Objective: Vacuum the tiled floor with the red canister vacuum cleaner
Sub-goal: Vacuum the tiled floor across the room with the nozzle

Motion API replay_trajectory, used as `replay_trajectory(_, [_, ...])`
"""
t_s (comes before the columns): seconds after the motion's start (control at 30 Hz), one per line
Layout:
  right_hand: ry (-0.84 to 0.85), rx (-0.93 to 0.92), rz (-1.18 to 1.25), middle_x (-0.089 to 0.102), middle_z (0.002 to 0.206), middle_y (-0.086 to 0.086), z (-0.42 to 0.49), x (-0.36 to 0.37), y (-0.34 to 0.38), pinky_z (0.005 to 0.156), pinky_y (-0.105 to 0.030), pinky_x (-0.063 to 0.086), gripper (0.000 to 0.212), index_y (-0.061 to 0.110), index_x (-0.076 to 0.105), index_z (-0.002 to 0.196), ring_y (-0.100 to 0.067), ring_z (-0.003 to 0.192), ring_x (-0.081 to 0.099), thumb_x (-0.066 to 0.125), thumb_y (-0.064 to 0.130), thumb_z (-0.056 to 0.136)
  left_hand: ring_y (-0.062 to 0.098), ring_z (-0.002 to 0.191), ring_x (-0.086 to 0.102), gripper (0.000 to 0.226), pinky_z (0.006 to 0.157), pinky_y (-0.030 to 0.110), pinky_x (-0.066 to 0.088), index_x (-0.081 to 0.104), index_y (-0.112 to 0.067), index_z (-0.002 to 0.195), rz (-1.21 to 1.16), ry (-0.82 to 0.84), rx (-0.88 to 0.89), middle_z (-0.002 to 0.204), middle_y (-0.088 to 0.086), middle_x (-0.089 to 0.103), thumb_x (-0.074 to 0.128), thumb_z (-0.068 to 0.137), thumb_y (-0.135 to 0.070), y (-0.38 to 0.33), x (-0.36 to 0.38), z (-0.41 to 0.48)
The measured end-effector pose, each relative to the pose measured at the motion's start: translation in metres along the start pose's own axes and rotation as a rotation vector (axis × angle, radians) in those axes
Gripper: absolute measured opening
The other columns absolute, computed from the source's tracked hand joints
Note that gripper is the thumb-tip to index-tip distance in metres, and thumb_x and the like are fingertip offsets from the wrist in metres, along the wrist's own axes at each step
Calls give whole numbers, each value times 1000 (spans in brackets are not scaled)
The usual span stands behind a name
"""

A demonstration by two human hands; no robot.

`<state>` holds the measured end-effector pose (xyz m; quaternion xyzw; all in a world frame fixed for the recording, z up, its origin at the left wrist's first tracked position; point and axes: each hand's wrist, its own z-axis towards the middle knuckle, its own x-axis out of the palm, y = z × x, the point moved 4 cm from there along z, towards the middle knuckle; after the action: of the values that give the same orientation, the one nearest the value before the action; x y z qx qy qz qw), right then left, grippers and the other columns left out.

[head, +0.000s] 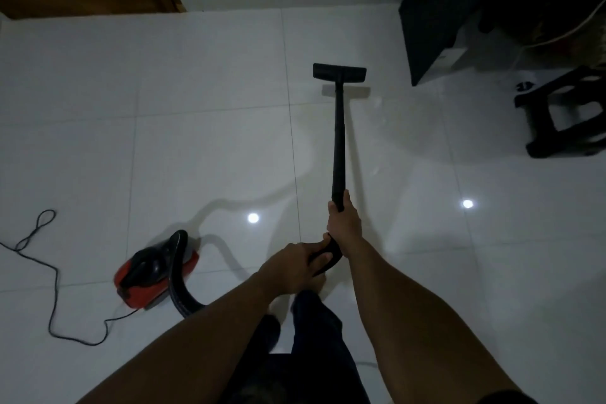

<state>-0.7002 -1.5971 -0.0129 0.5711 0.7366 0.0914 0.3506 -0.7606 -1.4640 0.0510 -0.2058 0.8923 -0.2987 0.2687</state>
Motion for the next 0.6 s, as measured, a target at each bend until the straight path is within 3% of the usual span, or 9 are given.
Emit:
replay_trajectory(0.13, [-22,31,9,59,119,-2,-47,18,-54,52,-22,46,60,34,16,164,-10,74,57,42,39,110,16,92,67,55,87,27,50,37,-29,155,34,59,14,104,-1,70,38,105,-51,28,41,-39])
replay_trajectory(0.2, [-42,23,8,61,130,-6,-67,30,-82,60,-24,46,60,33,16,164,-11,77,57,41,39,110,20,103,67,55,92,28,48,34,-30,156,59,85,44,118,6,70,37,105,-51,43,61,-58])
replay_trajectory(0.3, [-65,35,22,58,143,-11,-101,50,-122,80,-31,46,61,30,16,165,-17,91,55,41,37,110,16,92,66,50,91,31,52,36,-35,153,70,111,87,112,8,72,37,105,-50,70,90,-89])
replay_trajectory(0.6, [-129,137,170,60,141,-12,-233,121,-240,88,-36,52,61,32,18,165,-22,96,57,42,37,109,19,90,68,53,90,40,55,46,-29,148,147,220,147,104,11,73,39,103,-55,148,171,-218])
